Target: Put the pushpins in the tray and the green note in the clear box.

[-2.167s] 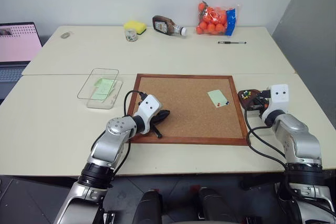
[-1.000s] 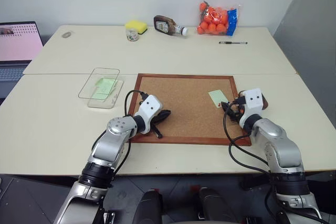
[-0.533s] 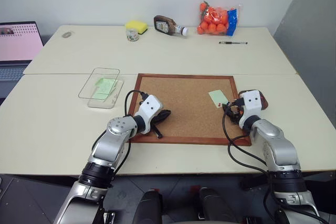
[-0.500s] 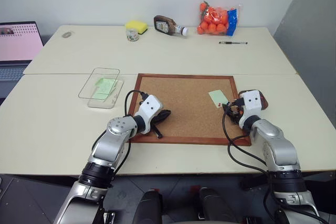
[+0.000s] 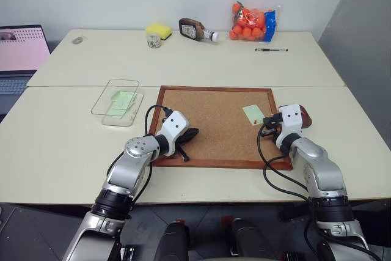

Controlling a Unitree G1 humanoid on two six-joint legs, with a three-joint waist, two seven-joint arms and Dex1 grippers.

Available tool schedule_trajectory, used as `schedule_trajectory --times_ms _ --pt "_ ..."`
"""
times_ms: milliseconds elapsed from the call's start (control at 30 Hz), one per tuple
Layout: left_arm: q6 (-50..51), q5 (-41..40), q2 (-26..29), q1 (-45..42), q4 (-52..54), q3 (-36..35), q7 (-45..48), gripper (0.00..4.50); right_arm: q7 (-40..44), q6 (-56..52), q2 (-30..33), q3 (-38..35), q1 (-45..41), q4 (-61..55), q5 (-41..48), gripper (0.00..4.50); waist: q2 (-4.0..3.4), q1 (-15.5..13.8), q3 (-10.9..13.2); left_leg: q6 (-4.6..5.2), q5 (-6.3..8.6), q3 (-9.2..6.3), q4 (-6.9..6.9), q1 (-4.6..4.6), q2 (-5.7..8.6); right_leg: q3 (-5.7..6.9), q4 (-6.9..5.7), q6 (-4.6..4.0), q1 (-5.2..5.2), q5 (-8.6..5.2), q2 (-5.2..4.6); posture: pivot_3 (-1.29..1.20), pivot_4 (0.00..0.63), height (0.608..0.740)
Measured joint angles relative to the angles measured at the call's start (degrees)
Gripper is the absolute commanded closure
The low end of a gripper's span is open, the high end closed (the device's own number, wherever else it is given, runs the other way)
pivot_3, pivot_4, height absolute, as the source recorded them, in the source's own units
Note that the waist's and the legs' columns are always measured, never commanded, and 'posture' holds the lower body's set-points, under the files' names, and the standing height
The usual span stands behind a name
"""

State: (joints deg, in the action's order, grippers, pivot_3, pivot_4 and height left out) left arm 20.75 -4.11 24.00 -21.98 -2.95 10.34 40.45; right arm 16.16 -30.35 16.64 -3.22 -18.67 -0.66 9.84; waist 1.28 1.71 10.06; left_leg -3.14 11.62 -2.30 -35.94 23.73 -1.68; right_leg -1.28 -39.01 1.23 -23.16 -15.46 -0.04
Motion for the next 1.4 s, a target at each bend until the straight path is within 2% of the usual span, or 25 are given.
schedule_trajectory --times_ms 833,1200,1400 --pt "-0.37 0.16 0.41 0.16 0.24 0.4 -0.31 4.5 -0.5 2.07 -2.92 -2.76 1.69 -4.95 2.74 4.47 -0.01 0.0 0.0 0.0 0.0 0.0 0.03 0.0 -0.01 0.01 0.01 -0.01 -0.02 -0.01 0.0 0.0 0.15 0.74" --pt "-1.1 0.25 0.55 0.35 0.18 0.55 -0.52 4.5 -2.61 2.11 1.26 -8.23 1.69 -5.85 2.3 4.47 -0.01 -0.02 0.0 0.0 0.0 0.01 0.02 0.0 0.0 -0.01 0.01 -0.01 -0.02 -0.01 0.0 0.0 0.15 0.74" --pt "-1.24 0.26 0.55 0.48 0.18 0.58 -0.81 4.5 -3.96 2.51 3.9 -9.68 1.43 -0.43 0.66 4.47 -0.01 -0.02 0.0 0.0 0.0 0.02 0.03 -0.01 0.0 -0.02 0.0 -0.01 -0.01 -0.01 0.0 0.0 0.15 0.74"
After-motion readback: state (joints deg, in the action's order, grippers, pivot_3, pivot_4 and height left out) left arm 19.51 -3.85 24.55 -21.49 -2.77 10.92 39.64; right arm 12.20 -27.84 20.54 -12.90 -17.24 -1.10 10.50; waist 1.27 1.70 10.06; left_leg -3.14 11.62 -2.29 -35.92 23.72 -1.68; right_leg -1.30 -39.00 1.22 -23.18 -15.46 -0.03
